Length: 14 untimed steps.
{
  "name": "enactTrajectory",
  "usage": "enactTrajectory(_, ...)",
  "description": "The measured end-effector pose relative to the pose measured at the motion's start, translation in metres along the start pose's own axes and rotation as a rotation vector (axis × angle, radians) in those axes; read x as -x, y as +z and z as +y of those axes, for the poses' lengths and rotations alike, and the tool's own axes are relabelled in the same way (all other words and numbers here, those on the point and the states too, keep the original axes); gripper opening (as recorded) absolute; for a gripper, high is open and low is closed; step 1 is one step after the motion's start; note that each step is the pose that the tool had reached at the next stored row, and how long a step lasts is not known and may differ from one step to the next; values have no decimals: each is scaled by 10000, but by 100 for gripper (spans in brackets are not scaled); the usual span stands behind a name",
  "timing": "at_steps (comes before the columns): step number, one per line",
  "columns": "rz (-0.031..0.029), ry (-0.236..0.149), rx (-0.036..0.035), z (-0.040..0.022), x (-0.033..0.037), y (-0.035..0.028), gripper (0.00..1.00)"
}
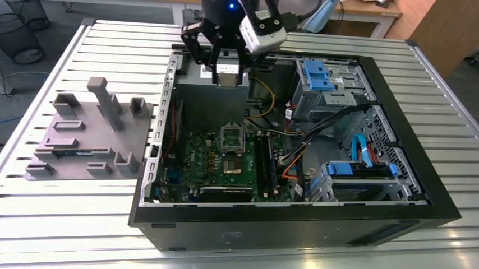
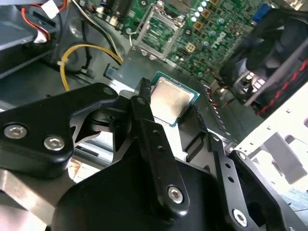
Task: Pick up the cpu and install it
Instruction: 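Place the cpu into insertion slot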
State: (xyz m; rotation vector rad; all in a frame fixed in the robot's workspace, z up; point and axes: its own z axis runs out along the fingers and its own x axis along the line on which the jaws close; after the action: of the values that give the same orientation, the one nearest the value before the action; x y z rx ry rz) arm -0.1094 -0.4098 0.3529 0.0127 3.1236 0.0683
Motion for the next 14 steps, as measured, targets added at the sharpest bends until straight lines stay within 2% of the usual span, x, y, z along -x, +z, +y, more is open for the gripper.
enactTrajectory(8, 1, 2, 1, 1, 186, 8, 47)
enactTrajectory(14, 1, 0, 1, 2, 293, 13, 47)
